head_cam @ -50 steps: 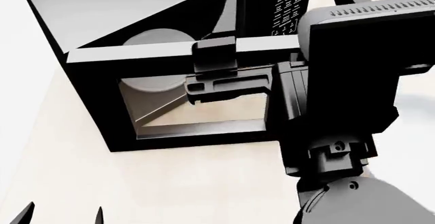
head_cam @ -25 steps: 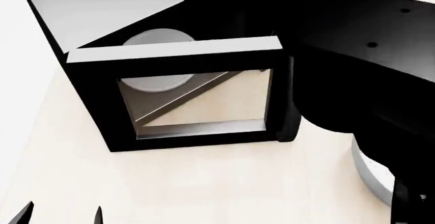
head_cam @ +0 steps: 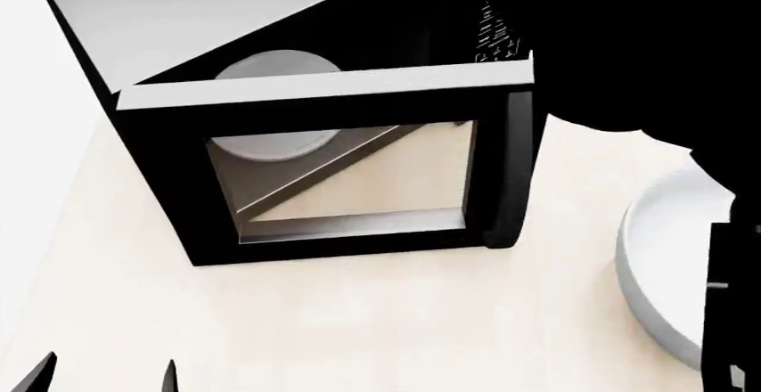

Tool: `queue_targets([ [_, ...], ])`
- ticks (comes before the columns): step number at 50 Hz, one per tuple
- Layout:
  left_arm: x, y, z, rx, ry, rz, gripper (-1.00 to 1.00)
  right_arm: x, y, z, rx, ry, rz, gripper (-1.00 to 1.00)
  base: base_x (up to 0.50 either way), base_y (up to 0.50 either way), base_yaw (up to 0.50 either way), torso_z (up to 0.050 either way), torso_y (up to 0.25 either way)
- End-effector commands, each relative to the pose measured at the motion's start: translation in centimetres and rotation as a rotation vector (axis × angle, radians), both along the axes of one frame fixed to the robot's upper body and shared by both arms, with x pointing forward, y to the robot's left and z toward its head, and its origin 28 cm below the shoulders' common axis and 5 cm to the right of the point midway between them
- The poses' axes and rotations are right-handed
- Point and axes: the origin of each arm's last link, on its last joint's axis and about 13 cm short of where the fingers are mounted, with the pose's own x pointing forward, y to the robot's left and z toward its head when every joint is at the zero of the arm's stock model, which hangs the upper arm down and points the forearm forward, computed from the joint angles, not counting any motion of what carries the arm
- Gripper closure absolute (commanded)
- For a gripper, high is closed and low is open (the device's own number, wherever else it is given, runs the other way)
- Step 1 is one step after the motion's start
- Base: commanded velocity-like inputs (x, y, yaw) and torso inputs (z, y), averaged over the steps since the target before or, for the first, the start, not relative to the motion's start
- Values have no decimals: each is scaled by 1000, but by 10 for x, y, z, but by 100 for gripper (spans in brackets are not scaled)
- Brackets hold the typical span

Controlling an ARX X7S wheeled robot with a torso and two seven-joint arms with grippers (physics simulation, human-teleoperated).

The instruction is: Open the microwave.

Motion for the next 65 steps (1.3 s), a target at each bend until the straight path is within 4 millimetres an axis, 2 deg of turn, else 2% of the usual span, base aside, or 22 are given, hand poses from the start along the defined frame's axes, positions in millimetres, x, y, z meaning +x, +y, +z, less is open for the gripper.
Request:
queue_targets([
  [1, 0, 0, 0, 0, 0, 1, -100, 11, -6, -5, -21, 60, -34, -100, 0, 0, 0, 0, 0],
  [31, 0, 1, 1, -1, -4, 9, -100, 32, -6, -40, -29, 128, -52, -100, 0, 0, 0, 0, 0],
  [65, -1, 1, 2, 2, -7, 7, -100, 30, -12, -56, -23, 187, -50, -100, 0, 0, 0, 0, 0],
])
